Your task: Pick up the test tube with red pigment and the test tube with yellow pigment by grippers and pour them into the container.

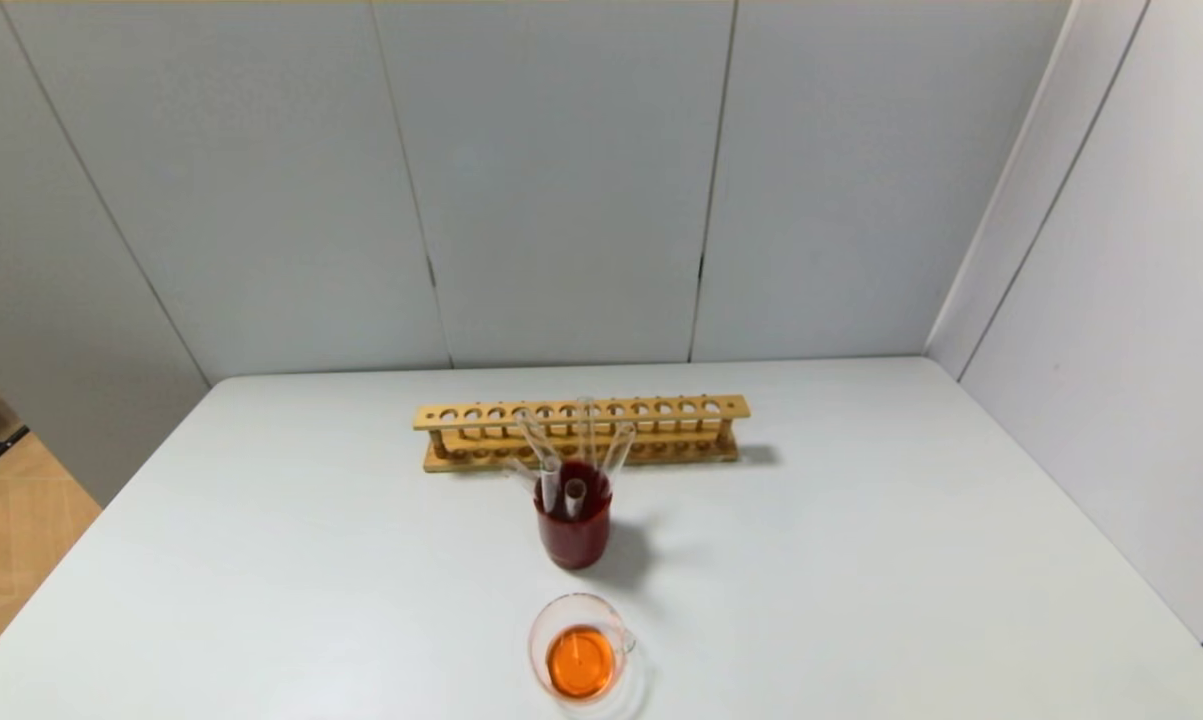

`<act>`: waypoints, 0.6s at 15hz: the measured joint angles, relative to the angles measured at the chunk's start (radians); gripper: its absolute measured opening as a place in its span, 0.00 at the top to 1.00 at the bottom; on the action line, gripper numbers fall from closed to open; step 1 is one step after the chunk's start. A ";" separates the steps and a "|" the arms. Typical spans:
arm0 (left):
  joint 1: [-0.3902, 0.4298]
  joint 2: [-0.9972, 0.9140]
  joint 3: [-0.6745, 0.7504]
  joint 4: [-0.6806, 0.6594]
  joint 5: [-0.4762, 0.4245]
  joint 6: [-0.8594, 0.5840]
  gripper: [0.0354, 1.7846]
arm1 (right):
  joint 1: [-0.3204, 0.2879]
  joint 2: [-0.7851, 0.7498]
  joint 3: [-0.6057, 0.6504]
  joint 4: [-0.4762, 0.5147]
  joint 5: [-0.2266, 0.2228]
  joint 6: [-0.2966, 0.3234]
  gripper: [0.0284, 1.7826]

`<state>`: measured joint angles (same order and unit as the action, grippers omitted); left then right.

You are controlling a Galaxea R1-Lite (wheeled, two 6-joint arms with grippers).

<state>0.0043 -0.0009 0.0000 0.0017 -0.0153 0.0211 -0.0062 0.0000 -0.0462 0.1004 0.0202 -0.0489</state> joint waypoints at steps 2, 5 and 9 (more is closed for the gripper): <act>0.000 0.000 0.000 0.000 0.000 0.000 0.02 | 0.000 -0.001 0.004 -0.001 0.004 0.006 0.02; 0.000 0.000 0.000 0.000 0.000 0.000 0.02 | 0.000 -0.002 0.006 -0.001 0.002 0.011 0.02; 0.000 0.000 0.000 0.000 0.000 0.000 0.02 | 0.000 -0.002 0.006 0.000 0.002 0.010 0.02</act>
<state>0.0043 -0.0009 0.0000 0.0017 -0.0153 0.0211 -0.0062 -0.0019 -0.0402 0.1000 0.0226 -0.0389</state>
